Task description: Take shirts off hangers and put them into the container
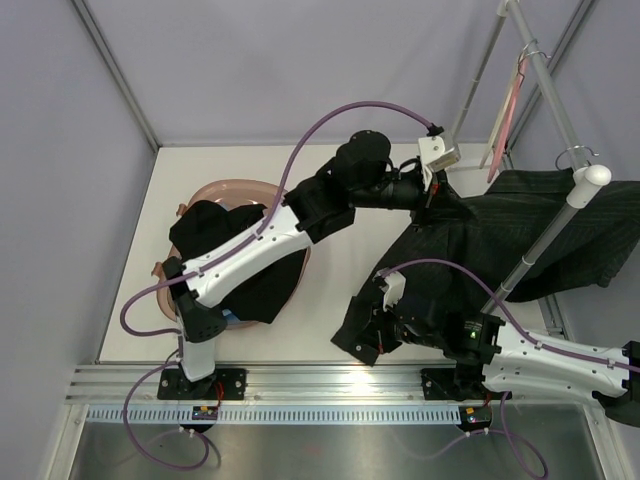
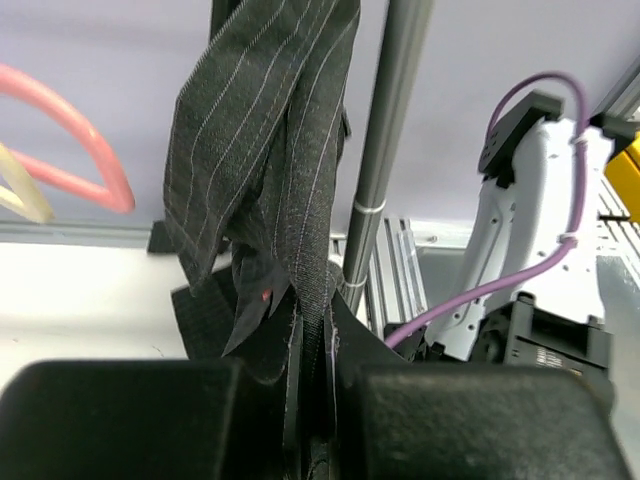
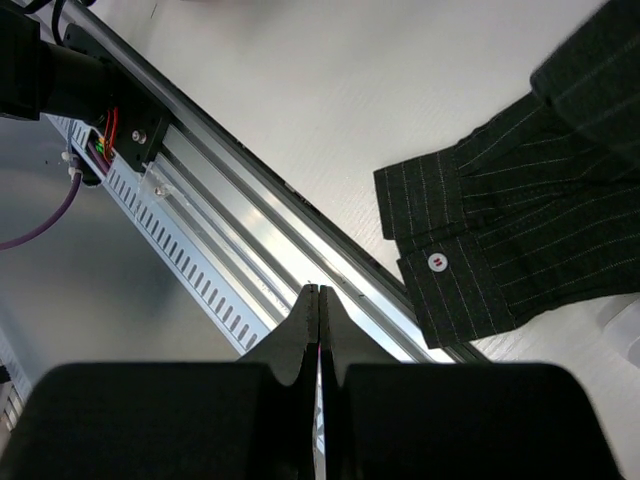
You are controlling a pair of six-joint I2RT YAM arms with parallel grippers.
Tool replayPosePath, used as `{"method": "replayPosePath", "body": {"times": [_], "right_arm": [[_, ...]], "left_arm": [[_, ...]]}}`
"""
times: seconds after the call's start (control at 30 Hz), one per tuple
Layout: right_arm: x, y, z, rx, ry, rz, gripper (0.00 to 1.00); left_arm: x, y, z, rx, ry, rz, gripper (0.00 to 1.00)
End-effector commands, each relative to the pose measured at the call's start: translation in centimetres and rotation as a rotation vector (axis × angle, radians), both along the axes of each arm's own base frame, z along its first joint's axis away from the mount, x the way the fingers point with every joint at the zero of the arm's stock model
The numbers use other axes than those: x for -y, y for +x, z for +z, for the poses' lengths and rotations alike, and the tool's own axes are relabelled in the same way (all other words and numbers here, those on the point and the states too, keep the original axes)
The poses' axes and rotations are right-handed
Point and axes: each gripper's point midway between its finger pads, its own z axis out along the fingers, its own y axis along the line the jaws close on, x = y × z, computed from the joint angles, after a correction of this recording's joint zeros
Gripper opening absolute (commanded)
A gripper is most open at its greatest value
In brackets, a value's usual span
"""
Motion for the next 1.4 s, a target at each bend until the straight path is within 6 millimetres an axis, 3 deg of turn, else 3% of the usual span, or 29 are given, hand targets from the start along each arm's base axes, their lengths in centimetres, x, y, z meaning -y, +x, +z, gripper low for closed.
{"method": "replayPosePath", "body": {"times": [0.0, 0.03, 0.13, 0.27, 0.33, 0.37, 0.47, 0.5, 0.53, 0.6, 0.63, 0.73, 0.8, 0.83, 0.87, 0.97, 1.1, 1.17, 1.27, 1.3, 1.37], "right_arm": [[-0.1, 0.6, 2.0, 0.056, 0.03, -0.011, 0.0], [-0.1, 0.7, 2.3, 0.062, 0.029, -0.011, 0.0], [0.0, 0.9, 2.5, 0.074, 0.011, -0.01, 0.0], [0.1, 0.9, 3.2, 0.084, 0.028, -0.012, 0.0], [0.3, 1.0, 3.7, 0.092, 0.033, -0.02, 0.0], [0.5, 1.0, 3.6, 0.097, 0.017, -0.013, 0.0], [0.7, 1.3, 4.2, 0.12, -0.003, -0.012, 0.0], [0.7, 1.4, 4.3, 0.126, -0.012, -0.009, 0.0], [0.6, 1.5, 5.0, 0.136, -0.007, -0.01, 0.02], [0.4, 1.6, 5.8, 0.155, -0.021, 0.01, 0.21], [0.2, 1.6, 6.0, 0.161, -0.025, 0.019, 0.24], [-0.3, 2.1, 6.5, 0.184, -0.045, 0.029, 0.33], [-0.8, 2.2, 6.9, 0.189, -0.054, 0.043, 0.41], [-1.0, 2.4, 6.8, 0.189, -0.065, 0.043, 0.41], [-1.1, 2.4, 6.9, 0.188, -0.064, 0.04, 0.42], [-1.3, 2.4, 7.3, 0.183, -0.046, 0.033, 0.44], [0.1, 2.9, 7.5, 0.195, -0.048, -0.029, 0.44], [0.8, 2.8, 7.8, 0.198, -0.047, -0.039, 0.43], [1.7, 3.2, 9.3, 0.229, -0.058, -0.058, 0.44], [1.6, 3.4, 11.7, 0.258, -0.022, -0.064, 0.45], [1.8, 4.1, 13.7, 0.31, -0.049, -0.062, 0.5]], "left_arm": [[-5.4, -2.9, 12.3, 0.162, -0.284, 0.018, 0.0], [-6.6, -3.3, 13.4, 0.179, -0.302, 0.029, 0.0], [-8.3, -3.2, 14.5, 0.216, -0.319, 0.079, 0.0], [-13.0, -3.2, 17.0, 0.251, -0.354, 0.163, 0.0], [-14.6, -2.7, 17.0, 0.263, -0.339, 0.211, 0.0], [-16.5, -2.8, 17.3, 0.262, -0.327, 0.257, 0.0], [-18.8, -2.6, 15.6, 0.239, -0.25, 0.328, 0.0], [-20.6, -3.4, 16.1, 0.242, -0.259, 0.347, 0.0], [-20.9, -3.3, 14.3, 0.246, -0.205, 0.355, 0.0], [-23.2, -4.6, 14.3, 0.239, -0.214, 0.369, 0.0], [-23.2, -4.6, 12.5, 0.222, -0.178, 0.365, 0.0], [-25.3, -6.1, 12.0, 0.229, -0.192, 0.364, 0.0], [-25.7, -6.1, 10.9, 0.218, -0.175, 0.379, 0.0], [-26.7, -6.7, 11.6, 0.231, -0.21, 0.382, 0.0], [-26.4, -6.6, 10.3, 0.226, -0.196, 0.377, 0.0], [-26.8, -6.5, 10.4, 0.231, -0.214, 0.394, 0.0], [-25.6, -6.3, 9.2, 0.192, -0.192, 0.368, 0.0], [-25.4, -5.2, 8.5, 0.169, -0.159, 0.42, 0.0], [-25.5, -4.4, 7.0, 0.146, -0.105, 0.457, 0.0], [-25.6, -4.3, 6.2, 0.133, -0.081, 0.465, 0.0], [-25.7, -3.9, 4.7, 0.116, -0.047, 0.488, 0.0]]}}
